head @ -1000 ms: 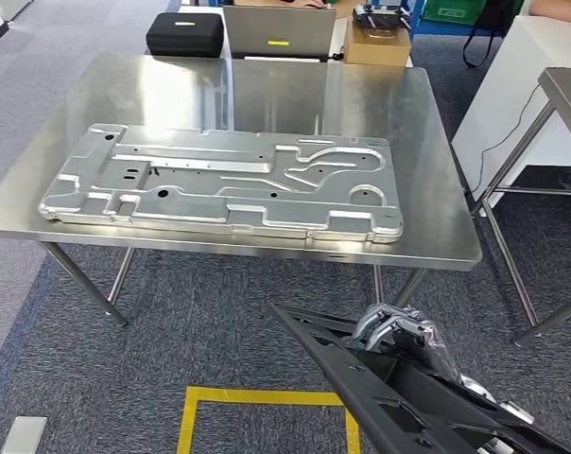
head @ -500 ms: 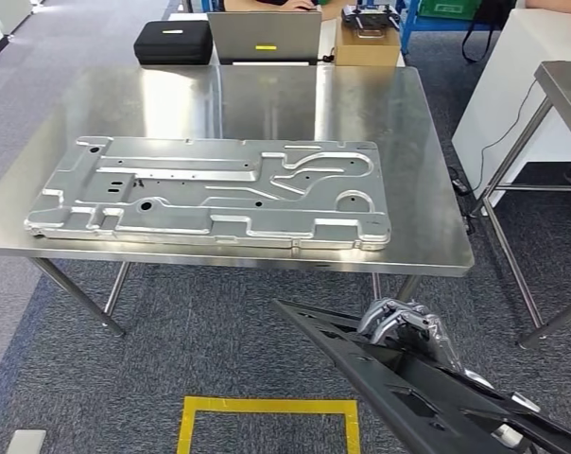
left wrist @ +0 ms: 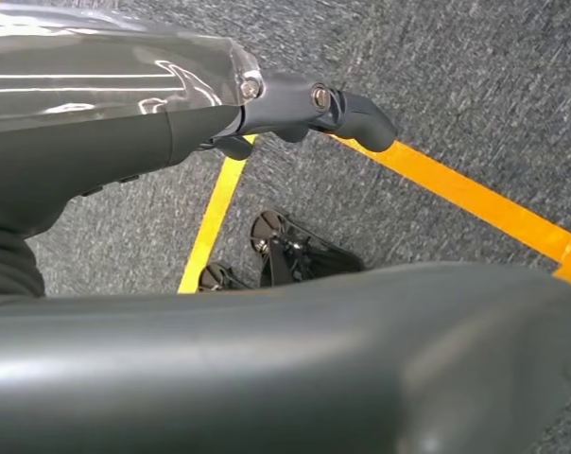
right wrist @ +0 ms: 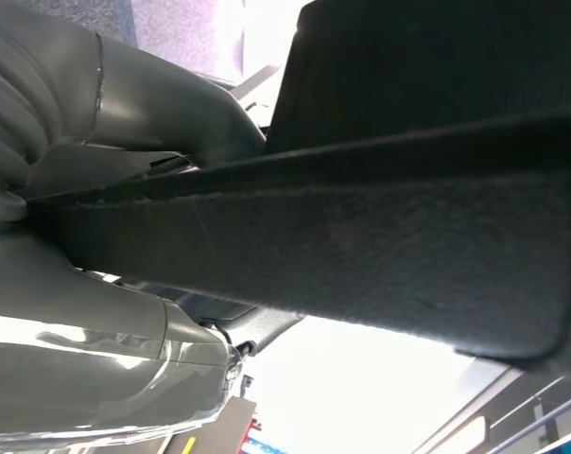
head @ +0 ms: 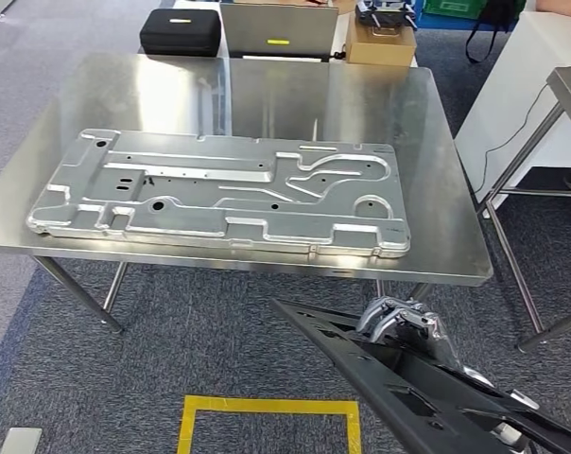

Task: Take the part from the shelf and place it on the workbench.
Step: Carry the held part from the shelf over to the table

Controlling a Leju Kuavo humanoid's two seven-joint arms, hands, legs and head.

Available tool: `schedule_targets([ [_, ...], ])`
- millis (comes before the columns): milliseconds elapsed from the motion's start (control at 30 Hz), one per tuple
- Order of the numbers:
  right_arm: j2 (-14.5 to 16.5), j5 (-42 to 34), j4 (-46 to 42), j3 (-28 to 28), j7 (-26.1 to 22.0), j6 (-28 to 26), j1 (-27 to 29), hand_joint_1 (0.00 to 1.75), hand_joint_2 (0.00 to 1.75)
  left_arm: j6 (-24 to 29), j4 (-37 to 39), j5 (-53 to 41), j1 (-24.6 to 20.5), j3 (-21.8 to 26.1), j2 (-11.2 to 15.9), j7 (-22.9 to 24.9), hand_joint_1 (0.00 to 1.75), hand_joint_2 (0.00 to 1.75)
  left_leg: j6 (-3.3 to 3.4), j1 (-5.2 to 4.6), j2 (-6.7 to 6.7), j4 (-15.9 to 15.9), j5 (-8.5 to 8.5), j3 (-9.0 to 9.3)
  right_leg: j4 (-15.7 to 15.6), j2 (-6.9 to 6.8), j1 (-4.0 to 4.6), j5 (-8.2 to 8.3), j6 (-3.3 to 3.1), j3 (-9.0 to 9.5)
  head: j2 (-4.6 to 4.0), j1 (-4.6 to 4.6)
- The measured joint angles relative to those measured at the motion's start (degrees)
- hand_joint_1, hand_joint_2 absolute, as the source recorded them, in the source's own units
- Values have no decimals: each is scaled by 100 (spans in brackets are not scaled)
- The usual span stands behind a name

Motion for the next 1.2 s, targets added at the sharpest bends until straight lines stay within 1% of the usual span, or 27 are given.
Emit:
schedule_targets([
  [233,0,0,1,0,-1,0,1,175,175,4,0,0,1,-1,0,0,0,175,2,2,0,2,0,51,-1,-1,4,5,9,45,0,0],
  [600,0,0,2,-2,0,40,6,175,175,0,0,10,1,-1,-7,46,0,175,0,22,0,0,0,58,1,0,24,4,7,51,0,0],
  [833,0,0,3,-2,1,57,0,175,175,-12,0,27,0,0,-23,46,0,175,1,21,0,3,-1,58,-2,0,23,5,9,52,0,0],
  [933,0,1,11,-1,7,57,-4,175,175,-1,0,32,0,-1,-26,54,0,175,8,6,-1,13,-6,57,-8,-1,8,9,15,53,0,0],
  [1033,0,2,29,2,16,57,-11,175,175,4,0,35,0,-1,-26,61,0,175,25,-16,-1,15,-16,56,-8,-2,-14,7,26,52,0,0],
  [1100,0,2,41,3,24,59,-17,175,175,4,0,35,0,0,-26,61,0,175,45,-37,-2,16,-26,56,-17,-2,-34,7,49,53,0,0],
  [1133,0,2,44,3,27,61,-24,175,175,4,0,35,-1,-1,-26,61,0,175,65,-41,-3,-3,-31,65,-32,-4,-37,3,71,61,0,0],
  [1200,0,2,42,4,37,63,-37,175,175,4,0,35,-2,-1,-30,62,0,175,114,-12,6,-94,-20,133,23,-3,-37,-39,101,67,0,2],
])
